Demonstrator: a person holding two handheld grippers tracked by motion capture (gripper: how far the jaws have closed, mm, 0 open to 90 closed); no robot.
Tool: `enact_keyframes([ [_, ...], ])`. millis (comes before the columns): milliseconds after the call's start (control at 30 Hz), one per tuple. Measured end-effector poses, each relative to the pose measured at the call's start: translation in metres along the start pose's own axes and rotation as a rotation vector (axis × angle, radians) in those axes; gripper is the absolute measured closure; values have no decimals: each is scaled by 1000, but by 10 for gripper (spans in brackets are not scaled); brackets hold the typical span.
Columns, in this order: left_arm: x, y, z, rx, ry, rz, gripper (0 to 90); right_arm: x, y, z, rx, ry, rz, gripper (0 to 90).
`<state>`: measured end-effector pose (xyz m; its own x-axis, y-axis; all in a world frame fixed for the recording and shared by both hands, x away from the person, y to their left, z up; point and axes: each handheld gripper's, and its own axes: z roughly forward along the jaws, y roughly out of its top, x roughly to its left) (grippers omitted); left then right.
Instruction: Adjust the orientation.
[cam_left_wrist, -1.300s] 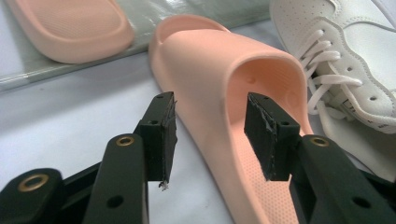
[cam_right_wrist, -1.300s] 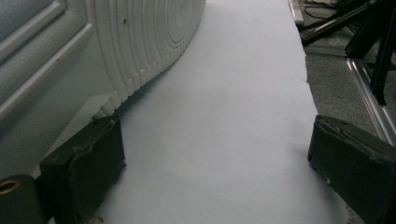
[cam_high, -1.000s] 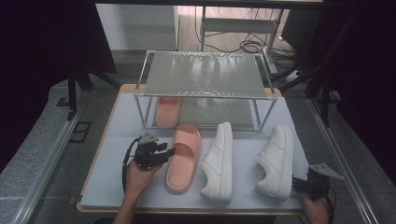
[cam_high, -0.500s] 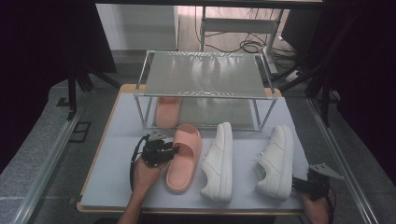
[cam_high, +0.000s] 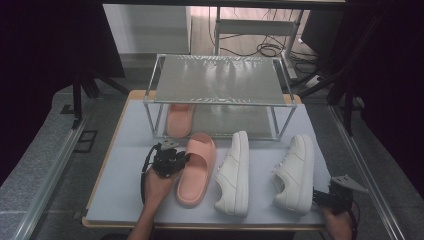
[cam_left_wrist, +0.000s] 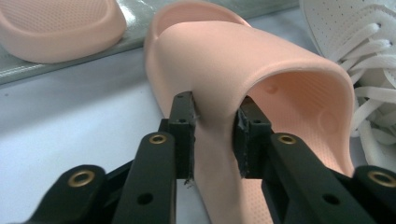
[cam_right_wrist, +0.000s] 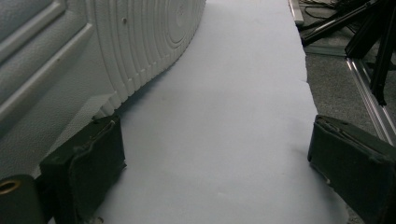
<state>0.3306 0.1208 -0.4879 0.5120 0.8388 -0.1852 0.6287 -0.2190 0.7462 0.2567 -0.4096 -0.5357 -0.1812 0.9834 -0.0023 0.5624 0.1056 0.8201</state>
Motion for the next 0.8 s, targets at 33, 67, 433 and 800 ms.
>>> enact_keyframes([
  [33, 0, 0, 0, -1, 2, 3, 733, 0, 0, 0, 0, 0, 0, 38],
  [67, 0, 1, 0, -3, 0, 1, 737, 0, 0, 0, 0, 0, 0, 37],
  [433, 4, 6, -5, -13, 0, -7, 774, 0, 0, 0, 0, 0, 0, 38],
  [800, 5, 21, -10, -28, 16, 3, 783, 0, 0, 0, 0, 0, 0, 38],
])
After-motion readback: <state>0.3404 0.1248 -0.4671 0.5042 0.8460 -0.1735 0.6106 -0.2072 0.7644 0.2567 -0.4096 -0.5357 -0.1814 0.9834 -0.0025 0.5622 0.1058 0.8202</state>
